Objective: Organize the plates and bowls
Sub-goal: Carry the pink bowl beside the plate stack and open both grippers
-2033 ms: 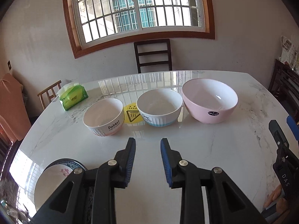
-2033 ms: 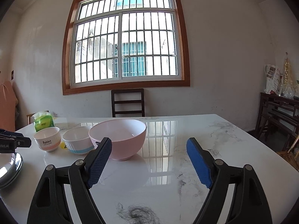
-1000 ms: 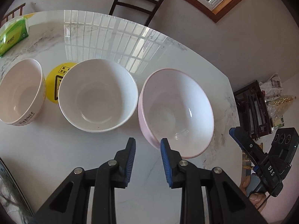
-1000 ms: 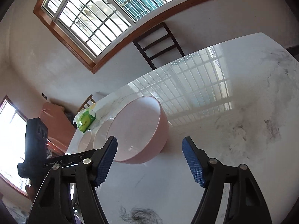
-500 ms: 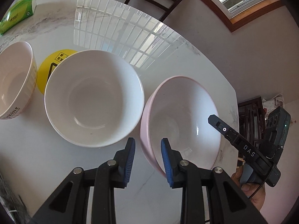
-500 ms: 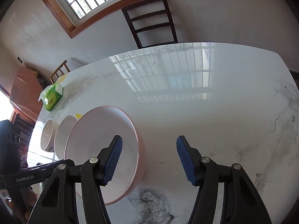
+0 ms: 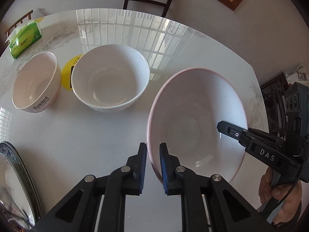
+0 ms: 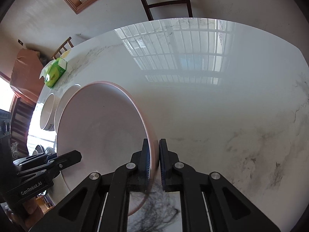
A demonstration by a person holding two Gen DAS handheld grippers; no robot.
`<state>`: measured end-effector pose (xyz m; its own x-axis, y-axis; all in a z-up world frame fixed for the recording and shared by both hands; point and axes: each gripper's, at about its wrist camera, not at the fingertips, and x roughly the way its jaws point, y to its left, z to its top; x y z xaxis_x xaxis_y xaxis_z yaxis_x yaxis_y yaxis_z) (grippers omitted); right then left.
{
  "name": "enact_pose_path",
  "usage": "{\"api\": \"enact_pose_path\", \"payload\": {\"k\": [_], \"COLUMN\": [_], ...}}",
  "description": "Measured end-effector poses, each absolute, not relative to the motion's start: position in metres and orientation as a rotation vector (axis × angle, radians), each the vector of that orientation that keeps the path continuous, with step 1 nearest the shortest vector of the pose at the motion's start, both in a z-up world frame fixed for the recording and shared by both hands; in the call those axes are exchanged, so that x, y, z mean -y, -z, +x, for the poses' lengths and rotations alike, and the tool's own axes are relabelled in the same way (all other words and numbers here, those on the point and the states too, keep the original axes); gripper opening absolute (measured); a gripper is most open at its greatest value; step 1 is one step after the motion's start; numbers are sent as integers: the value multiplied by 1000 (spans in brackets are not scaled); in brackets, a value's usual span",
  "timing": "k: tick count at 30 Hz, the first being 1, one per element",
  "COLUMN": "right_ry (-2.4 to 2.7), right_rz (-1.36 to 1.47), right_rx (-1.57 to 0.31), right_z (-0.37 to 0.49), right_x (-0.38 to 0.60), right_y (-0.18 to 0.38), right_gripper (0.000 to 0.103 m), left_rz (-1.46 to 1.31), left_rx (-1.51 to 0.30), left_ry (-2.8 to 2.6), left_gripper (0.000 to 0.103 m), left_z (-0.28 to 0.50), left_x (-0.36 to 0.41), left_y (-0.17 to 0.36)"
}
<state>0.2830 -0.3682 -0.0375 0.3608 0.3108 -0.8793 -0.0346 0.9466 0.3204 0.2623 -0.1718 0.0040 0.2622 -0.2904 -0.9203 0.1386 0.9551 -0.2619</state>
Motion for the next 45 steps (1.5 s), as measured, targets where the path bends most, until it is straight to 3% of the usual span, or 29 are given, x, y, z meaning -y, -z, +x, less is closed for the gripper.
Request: {"api": "enact_pose_path", "payload": {"k": [10,18,33,41,45], "right_ry": [-382,-457,-412,-380,-376], "right_rz": [286,197,152,179,203], "right_rx": [-1264,-1362,-1430,-1426,-1405], "right_z": [176,127,110,112,112], "right_x": [299,221,176,177,181], "right_y": [14,29,40,44,46], "right_gripper": [15,17,18,18,18], "left_rz": [-99,-99,-140,-114,-135], "left_rx": [-1299,-1353,-1359,-1273,-1184], "left_ry": [240,190,181,175,197], "left_gripper": [14,14,14,14,20], "left_z": [149,109,119,123,123], "left_x": [79,26,-3,1,-1], "left_y": [-16,0,17,13,12]}}
